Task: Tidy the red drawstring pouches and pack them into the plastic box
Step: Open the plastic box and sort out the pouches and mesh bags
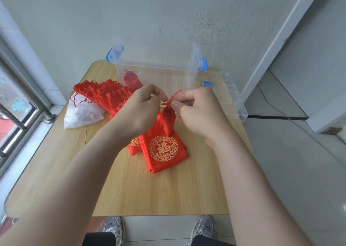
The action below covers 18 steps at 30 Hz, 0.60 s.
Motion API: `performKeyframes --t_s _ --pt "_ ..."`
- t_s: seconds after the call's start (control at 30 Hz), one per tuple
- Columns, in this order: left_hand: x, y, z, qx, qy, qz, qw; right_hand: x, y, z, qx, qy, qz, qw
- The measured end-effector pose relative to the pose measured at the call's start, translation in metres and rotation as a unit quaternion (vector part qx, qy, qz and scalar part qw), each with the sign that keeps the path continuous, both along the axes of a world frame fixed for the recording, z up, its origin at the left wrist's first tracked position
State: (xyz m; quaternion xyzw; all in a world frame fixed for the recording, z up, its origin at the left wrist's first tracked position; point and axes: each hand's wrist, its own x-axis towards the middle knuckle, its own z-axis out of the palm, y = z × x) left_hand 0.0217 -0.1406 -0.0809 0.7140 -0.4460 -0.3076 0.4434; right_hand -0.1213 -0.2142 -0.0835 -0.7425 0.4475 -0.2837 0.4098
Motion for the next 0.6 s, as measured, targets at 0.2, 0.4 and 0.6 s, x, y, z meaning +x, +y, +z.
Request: performKeyframes --t_s 0.2,0.4,0.6 --pt "0.0054 -0.0010 -0.0088 0.020 -0.098 0.018 0.995 -0.0055 -0.0029 -0.0033 -0.013 0.040 -0.007 0.999" --pt "0.0019 0.0016 -0.0023 0.011 -0.098 0.027 0.995 -0.0047 -0.0011 -0.0042 -0.038 0.083 -0.035 0.995" --pt "0.0001 0.0062 -0.0057 -0.004 -0.200 -0.029 0.979 -0.0025 -0.0001 -0.0014 -0.038 0.071 -0.040 0.996"
